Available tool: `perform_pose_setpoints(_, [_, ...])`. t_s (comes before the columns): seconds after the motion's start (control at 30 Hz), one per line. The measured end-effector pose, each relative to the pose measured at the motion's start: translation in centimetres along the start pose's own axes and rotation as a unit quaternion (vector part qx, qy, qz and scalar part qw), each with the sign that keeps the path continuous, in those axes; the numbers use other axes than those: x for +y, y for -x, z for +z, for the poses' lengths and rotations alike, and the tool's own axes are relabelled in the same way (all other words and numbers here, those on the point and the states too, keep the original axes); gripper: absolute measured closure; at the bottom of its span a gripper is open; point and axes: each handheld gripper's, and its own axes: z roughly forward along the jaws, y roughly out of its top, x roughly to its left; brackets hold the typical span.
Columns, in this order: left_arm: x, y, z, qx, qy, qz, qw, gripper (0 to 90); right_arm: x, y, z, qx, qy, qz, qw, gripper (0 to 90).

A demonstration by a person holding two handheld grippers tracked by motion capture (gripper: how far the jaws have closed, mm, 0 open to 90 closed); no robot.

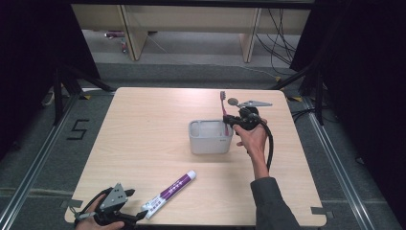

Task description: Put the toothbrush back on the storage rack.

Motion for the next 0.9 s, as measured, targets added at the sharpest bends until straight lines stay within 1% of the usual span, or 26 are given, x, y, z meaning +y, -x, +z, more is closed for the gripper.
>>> perform_pose_setpoints(0.03, [-0.01, 0.03, 0.02, -0.001, 0.001, -0.002, 1.0000, 15.6, -0.05, 0.08, 0.00, 0.002, -0.002, -0.004, 1.0000, 82.6])
perform_pose_setpoints(0.07, [-0.01, -0.06, 0.03, 0.001, -0.002, 0.003, 1.0000, 15.6, -0.18, 0.07, 0.10, 0.004, -0.001, -0.011, 0.9999, 82.6])
perform_pose_setpoints(0.1, [-0.01, 0.04, 0.02, -0.002, 0.001, -0.001, 1.0000, 15.6, -0.24, 0.03, 0.07, 0.003, -0.001, -0.006, 1.0000, 82.6])
perform_pose_setpoints(0.27, [-0.01, 0.04, 0.03, -0.001, 0.001, -0.002, 1.0000, 15.6, -0.40, 0.03, 0.15, 0.003, -0.002, -0.013, 0.9999, 82.6])
perform_pose_setpoints(0.3, [-0.01, -0.02, 0.01, 0.001, -0.001, 0.001, 1.0000, 15.6, -0.44, -0.06, 0.16, 0.002, -0.008, -0.013, 0.9999, 82.6])
perform_pose_setpoints(0.33, [-0.01, 0.04, 0.02, -0.002, 0.001, -0.002, 1.0000, 15.6, -0.44, -0.06, 0.16, 0.002, -0.008, -0.013, 0.9999, 82.6])
perform_pose_setpoints(0.4, [-0.01, 0.04, 0.03, -0.001, 0.002, -0.001, 1.0000, 15.6, -0.52, -0.10, 0.19, 0.006, -0.008, -0.016, 0.9998, 82.5])
perform_pose_setpoints(0.5, [-0.01, 0.04, 0.07, 0.000, 0.001, -0.001, 1.0000, 15.6, -0.55, -0.21, 0.19, 0.004, -0.012, -0.016, 0.9998, 82.5])
perform_pose_setpoints(0.53, [-0.02, 0.04, 0.07, -0.001, 0.002, -0.002, 1.0000, 15.6, -0.58, -0.30, 0.18, 0.003, -0.011, -0.009, 0.9999, 82.5])
perform_pose_setpoints(0.57, [-0.02, 0.04, 0.08, -0.002, 0.002, -0.002, 1.0000, 15.6, -0.57, -0.24, 0.18, 0.003, -0.012, -0.012, 0.9999, 82.3])
perform_pose_setpoints(0.63, [-0.01, 0.05, 0.03, -0.002, 0.001, -0.002, 1.0000, 15.6, -0.59, -0.28, 0.10, 0.003, -0.015, -0.004, 0.9999, 81.8])
perform_pose_setpoints(0.67, [-0.01, 0.04, 0.03, -0.002, 0.001, -0.002, 1.0000, 15.6, -0.60, -0.21, 0.11, 0.004, -0.014, -0.006, 0.9999, 81.0])
perform_pose_setpoints(0.7, [-0.02, -0.04, 0.10, 0.004, 0.000, 0.001, 1.0000, 15.7, -0.55, -0.12, -0.10, -0.001, -0.012, -0.012, 0.9999, 77.9])
perform_pose_setpoints(0.73, [-0.01, -0.04, 0.04, 0.004, -0.003, 0.004, 1.0000, 15.6, -0.55, -0.07, -0.05, 0.007, -0.011, -0.006, 0.9999, 76.7])
perform_pose_setpoints(0.77, [-0.01, 0.05, 0.03, -0.002, 0.001, -0.002, 1.0000, 15.6, -0.52, -0.03, -0.20, -0.001, -0.008, -0.008, 0.9999, 74.6])
perform_pose_setpoints(0.8, [-0.03, 0.04, 0.08, -0.002, 0.003, -0.002, 1.0000, 15.6, -0.52, -0.03, -0.20, -0.001, -0.008, -0.008, 0.9999, 74.6])
perform_pose_setpoints(0.83, [-0.02, 0.05, 0.06, 0.000, 0.001, -0.001, 1.0000, 15.6, -0.48, -0.01, -0.26, 0.006, -0.006, -0.003, 1.0000, 72.7])
perform_pose_setpoints(0.87, [-0.02, -0.01, 0.07, 0.002, -0.001, 0.001, 1.0000, 15.6, -0.45, 0.00, -0.38, 0.005, -0.003, -0.002, 1.0000, 71.0])
perform_pose_setpoints(0.9, [-0.02, 0.00, 0.07, 0.002, -0.002, 0.001, 1.0000, 15.6, -0.44, -0.03, -0.49, 0.007, -0.002, 0.004, 1.0000, 68.7])
